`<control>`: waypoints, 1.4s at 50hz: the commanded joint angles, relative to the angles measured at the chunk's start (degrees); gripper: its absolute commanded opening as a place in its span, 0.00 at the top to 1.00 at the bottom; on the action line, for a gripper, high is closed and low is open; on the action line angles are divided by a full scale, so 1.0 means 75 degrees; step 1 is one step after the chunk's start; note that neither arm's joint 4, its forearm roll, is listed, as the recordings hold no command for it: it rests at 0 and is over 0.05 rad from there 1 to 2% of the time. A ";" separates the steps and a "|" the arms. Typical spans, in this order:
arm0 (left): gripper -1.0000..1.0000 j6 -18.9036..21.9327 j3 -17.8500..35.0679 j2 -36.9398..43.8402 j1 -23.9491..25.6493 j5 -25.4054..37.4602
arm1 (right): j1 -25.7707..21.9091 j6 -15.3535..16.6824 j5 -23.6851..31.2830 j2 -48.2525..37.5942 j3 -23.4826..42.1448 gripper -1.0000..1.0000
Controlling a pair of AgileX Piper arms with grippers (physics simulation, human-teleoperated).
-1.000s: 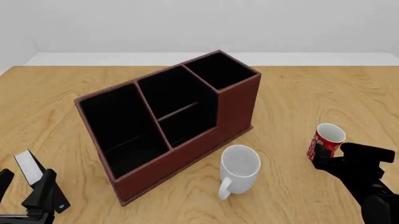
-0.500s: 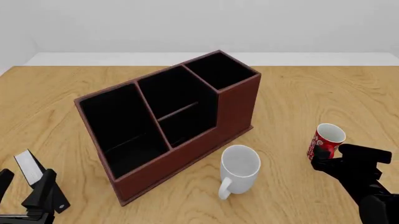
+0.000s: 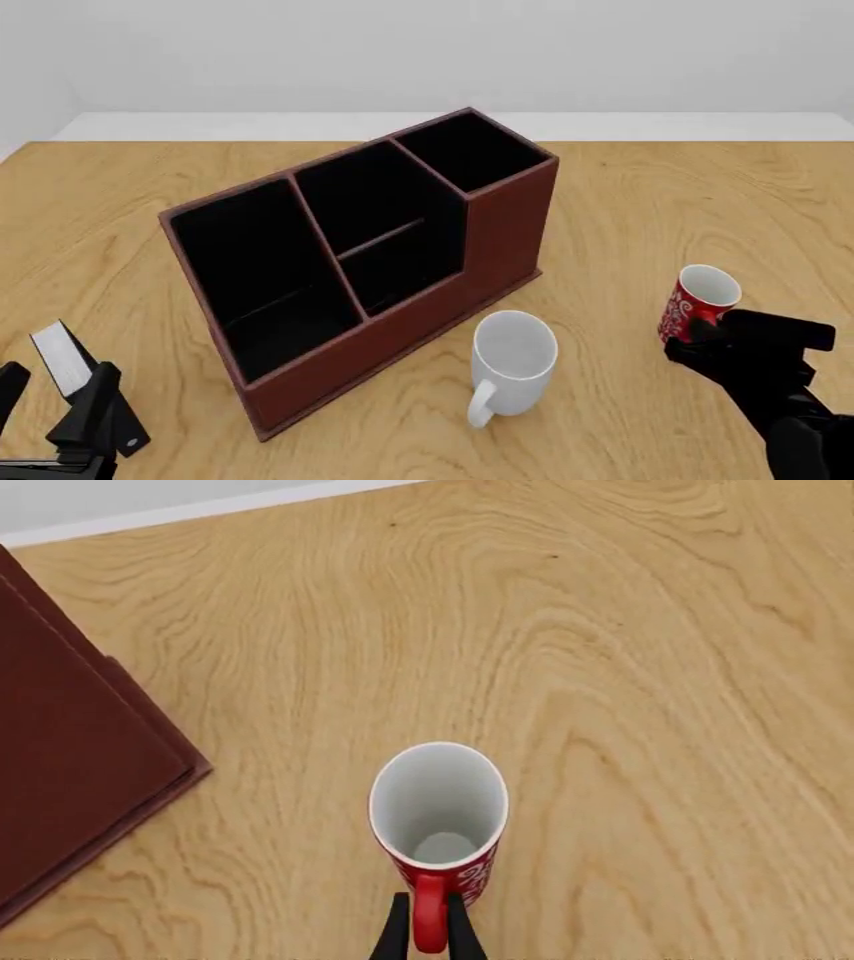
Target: Pick up the red mug and place it to the right of the caddy.
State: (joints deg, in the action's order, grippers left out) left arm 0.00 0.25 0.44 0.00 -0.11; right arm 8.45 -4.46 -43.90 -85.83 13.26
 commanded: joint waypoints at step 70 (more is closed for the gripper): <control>0.00 -0.0001 0.0000 0.0000 0.0001 0.0000 | -0.1588 0.1238 0.2825 -0.1704 0.5090 1.00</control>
State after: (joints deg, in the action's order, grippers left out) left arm 0.00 0.24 0.44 0.00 -0.11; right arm -1.47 5.61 -24.42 -94.41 45.55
